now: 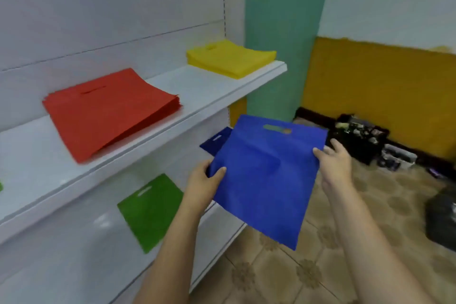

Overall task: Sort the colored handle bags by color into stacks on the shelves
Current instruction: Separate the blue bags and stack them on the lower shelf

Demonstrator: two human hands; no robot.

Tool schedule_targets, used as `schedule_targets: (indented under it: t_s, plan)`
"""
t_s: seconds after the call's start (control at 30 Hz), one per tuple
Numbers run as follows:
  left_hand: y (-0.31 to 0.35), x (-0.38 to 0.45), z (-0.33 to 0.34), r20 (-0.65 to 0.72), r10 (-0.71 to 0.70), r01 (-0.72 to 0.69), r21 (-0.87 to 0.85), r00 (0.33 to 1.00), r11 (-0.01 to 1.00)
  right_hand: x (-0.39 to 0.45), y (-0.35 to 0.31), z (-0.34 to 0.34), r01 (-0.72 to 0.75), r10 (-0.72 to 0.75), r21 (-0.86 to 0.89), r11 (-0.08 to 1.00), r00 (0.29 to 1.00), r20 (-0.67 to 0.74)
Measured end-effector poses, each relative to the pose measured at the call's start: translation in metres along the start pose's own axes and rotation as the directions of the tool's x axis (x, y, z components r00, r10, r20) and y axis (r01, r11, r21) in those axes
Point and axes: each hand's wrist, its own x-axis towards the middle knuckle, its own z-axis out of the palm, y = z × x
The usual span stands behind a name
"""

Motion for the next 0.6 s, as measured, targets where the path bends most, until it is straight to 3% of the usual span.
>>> schedule_targets:
  t_s: [0.1,0.3,0.47,0.6]
  plan:
    - [-0.014,0.033,0.059,0.024,-0.093,0.091,0.058,0.995,0.994,0.05,0.006,-0.04,-0.029,0.027,-0.04,0.999,0.999,-0.037]
    - [-0.044,0.089,0.155,0.07,-0.209,0.203,0.083,0.975,0.976,0.141,0.019,-0.081,0.008,0.001,-0.264,0.964,1.0,0.03]
    - [-0.084,0.117,0.178,0.045,-0.348,0.341,0.125,0.936,0.932,0.192,0.045,-0.073,0.048,0.0,-0.412,0.91,0.993,0.116]
    - [-0.11,0.142,0.171,0.025,-0.411,0.409,0.071,0.911,0.91,0.23,0.078,-0.039,0.104,0.009,-0.599,0.794,0.983,0.182]
